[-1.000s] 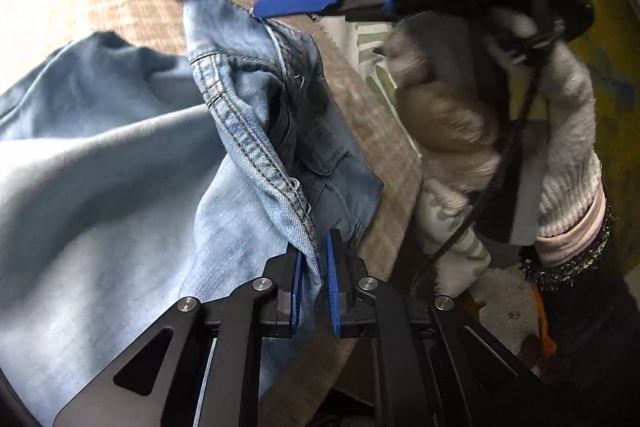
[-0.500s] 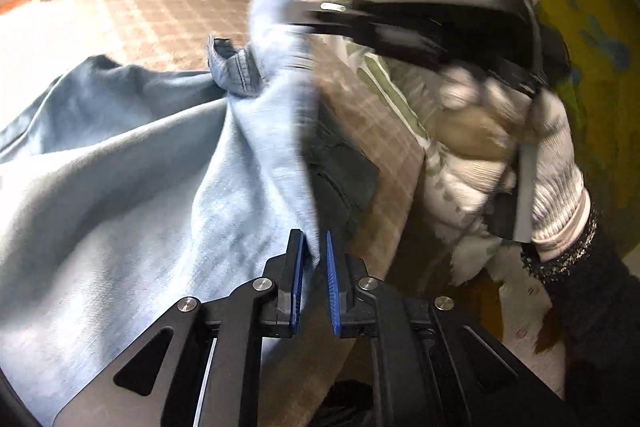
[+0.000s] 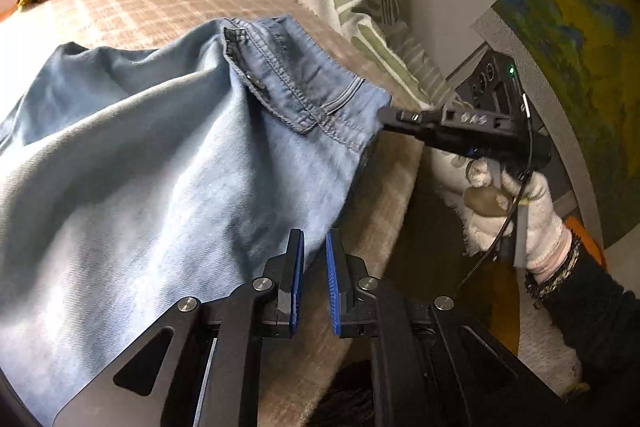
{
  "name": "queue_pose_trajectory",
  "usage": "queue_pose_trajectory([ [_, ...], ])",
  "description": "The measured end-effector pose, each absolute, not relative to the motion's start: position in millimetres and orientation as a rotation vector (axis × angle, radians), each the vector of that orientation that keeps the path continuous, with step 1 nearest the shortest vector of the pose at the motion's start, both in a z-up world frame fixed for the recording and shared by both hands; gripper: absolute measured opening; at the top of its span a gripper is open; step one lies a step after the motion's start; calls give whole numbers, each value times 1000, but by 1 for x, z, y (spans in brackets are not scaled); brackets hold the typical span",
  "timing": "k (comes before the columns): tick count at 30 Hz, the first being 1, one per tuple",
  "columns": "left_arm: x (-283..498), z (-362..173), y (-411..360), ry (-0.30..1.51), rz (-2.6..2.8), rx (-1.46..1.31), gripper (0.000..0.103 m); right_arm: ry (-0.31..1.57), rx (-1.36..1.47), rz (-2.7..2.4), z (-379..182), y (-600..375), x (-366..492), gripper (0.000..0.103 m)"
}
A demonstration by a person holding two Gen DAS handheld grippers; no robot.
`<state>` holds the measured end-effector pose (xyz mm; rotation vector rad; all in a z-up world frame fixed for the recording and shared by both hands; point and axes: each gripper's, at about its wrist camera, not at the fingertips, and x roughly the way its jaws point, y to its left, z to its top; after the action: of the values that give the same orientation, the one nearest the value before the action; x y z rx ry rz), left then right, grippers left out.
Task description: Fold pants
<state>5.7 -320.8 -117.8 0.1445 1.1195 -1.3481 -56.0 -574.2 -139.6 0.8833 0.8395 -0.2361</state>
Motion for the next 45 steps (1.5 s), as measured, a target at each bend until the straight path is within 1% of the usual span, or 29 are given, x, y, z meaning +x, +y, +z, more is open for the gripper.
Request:
queue_pose_trajectory([
  [2,9,-113,-316,1106,-1337,139,9,861,888,-247,-140,-576,-48,58],
  [4,16,-108,-308,1096,-1320,122,9,855,890,-248,-141,-579,-43,55],
  [5,17,-107,-305,1092,-1310,121,9,860,897,-259,-143,-580,-39,37],
  [6,20,-105,-300,1086,-1298,117,9,875,906,-258,-145,-579,-37,11],
  [8,30,-98,-286,1080,-1267,103,9,884,911,-248,-143,-576,-38,3],
  [10,43,-90,-268,1071,-1234,80,9,895,883,-206,-136,-567,-39,3],
  [11,50,-85,-258,1064,-1218,78,10,939,826,-225,-133,-563,-39,3],
  [12,57,-80,-248,1050,-1194,86,10,982,774,-240,-132,-560,-39,8],
  [13,64,-73,-235,1027,-1152,103,10,1018,736,-241,-131,-558,-38,10],
  [14,70,-68,-227,1012,-1128,127,10,1064,701,-243,-131,-557,-38,20],
  [15,78,-61,-214,994,-1095,136,10,1083,676,-256,-129,-558,-38,36],
  [16,84,-57,-205,985,-1070,140,13,1065,626,-286,-120,-560,-40,37],
  [17,90,-54,-196,977,-1046,144,23,1047,599,-295,-114,-562,-39,38],
  [18,98,-49,-185,965,-1015,150,27,1015,572,-298,-105,-566,-37,40],
  [19,103,-48,-179,961,-998,155,30,976,559,-293,-96,-571,-33,42],
  [20,107,-47,-174,960,-982,164,30,931,549,-281,-87,-577,-24,46],
  [21,113,-46,-172,959,-964,176,30,907,541,-268,-82,-581,-16,56],
  [22,119,-46,-171,957,-947,182,30,871,527,-241,-77,-586,-1,62],
  [23,123,-46,-173,958,-946,181,32,853,512,-231,-77,-591,12,72],
  [24,128,-46,-175,959,-953,180,35,852,497,-230,-79,-595,24,77],
  [26,133,-46,-188,955,-991,179,60,884,469,-229,-91,-606,55,77],
  [27,136,-46,-198,950,-1010,181,62,895,468,-231,-97,-611,64,77],
  [31,145,-57,-241,958,-1076,245,62,939,579,-140,-133,-638,96,77],
  [37,169,-85,-292,1017,-1160,296,62,945,702,-31,-174,-653,125,79],
  [41,178,-100,-308,1041,-1201,325,62,912,743,38,-183,-655,134,86],
  [44,183,-109,-314,1048,-1203,359,62,898,761,92,-184,-655,140,85],
  [45,185,-112,-314,1054,-1200,358,62,899,760,119,-184,-653,141,81],
])
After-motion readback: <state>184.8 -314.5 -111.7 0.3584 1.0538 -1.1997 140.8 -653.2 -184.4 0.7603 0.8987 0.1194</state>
